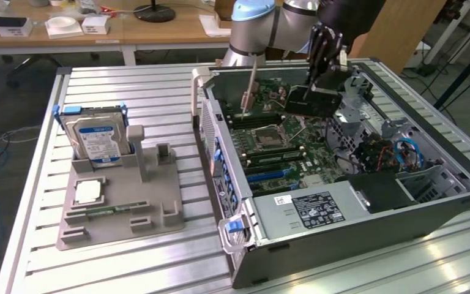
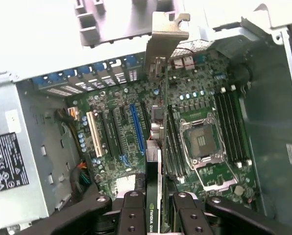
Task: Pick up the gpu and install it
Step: 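Insert the gpu into the slot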
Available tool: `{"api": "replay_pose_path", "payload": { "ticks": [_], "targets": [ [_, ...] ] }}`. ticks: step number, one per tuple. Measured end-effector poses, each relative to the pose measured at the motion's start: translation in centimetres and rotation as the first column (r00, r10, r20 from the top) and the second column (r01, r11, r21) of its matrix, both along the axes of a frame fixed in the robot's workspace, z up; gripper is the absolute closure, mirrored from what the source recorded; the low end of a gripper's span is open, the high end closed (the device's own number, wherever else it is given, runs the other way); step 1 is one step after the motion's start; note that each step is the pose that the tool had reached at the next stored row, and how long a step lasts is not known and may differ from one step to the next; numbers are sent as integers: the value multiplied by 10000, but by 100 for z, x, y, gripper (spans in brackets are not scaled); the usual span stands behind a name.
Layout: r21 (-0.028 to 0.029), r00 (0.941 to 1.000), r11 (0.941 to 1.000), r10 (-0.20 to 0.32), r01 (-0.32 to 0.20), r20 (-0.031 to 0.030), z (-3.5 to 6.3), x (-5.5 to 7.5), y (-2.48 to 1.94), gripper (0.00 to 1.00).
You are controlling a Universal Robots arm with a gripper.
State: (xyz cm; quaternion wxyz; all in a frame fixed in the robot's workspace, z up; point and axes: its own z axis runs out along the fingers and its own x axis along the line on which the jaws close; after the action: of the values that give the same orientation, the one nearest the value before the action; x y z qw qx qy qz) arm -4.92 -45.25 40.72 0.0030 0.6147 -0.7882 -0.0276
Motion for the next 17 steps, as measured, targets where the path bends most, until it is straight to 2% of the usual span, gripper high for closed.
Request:
{"api": "replay_pose_path", "payload": {
  "ticks": [4, 8, 12, 17],
  "targets": [
    [0, 9979, 9979, 646, -646, 0, -3, 0, 0, 74],
    [0, 9918, 9918, 1278, -1278, 0, -5, 0, 0, 74],
    [-1, 9820, 9820, 1887, -1887, 0, -7, 0, 0, 74],
    [-1, 9647, 9647, 2633, -2633, -1, -8, 0, 0, 74]
  ]
}}
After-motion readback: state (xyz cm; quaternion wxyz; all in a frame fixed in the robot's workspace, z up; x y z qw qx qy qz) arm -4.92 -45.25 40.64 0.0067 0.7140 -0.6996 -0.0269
